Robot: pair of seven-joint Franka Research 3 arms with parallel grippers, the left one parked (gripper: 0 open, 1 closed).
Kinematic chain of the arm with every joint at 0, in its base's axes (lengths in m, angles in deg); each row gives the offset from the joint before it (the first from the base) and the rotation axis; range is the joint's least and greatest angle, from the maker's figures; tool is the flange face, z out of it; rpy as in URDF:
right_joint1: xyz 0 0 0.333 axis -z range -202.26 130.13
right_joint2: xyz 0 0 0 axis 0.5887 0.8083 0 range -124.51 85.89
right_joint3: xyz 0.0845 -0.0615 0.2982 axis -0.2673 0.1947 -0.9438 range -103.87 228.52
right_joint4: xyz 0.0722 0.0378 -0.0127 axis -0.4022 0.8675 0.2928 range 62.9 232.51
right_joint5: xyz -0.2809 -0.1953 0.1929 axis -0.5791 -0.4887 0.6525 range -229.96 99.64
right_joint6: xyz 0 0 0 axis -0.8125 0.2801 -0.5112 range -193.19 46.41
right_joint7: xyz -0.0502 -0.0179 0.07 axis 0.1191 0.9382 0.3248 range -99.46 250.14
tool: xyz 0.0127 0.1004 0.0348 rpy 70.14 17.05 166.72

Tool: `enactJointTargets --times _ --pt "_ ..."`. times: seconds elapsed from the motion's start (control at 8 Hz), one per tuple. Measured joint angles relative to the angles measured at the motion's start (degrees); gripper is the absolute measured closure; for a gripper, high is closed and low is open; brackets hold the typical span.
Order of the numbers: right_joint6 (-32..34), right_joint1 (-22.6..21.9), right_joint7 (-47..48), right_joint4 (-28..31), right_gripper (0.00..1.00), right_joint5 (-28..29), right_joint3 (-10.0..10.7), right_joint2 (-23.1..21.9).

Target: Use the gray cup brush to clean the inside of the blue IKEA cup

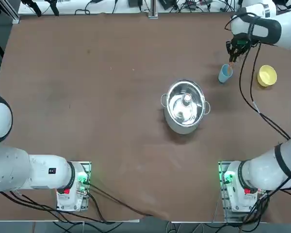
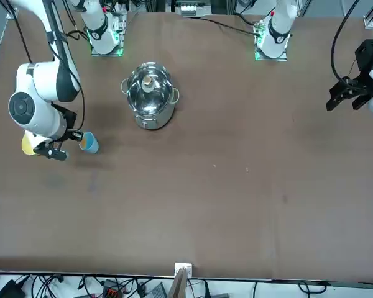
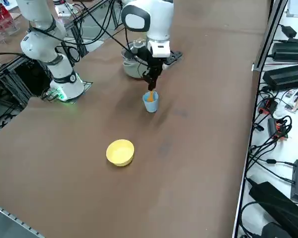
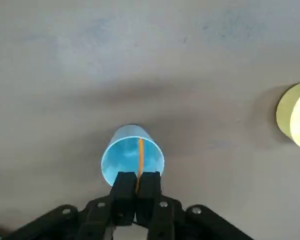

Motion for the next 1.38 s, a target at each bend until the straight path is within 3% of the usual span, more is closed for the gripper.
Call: enactJointTargets --times 0.38,1.0,1.38 --pt "0.2 -2.5 3.7 -0.1 0.96 0.0 -0.2 0.3" --pt "6.5 -2.5 4.0 -1.1 0.96 0.0 0.3 0.0" --pt "6.9 -1.8 4.0 -1.8 0.96 -0.1 0.9 0.5"
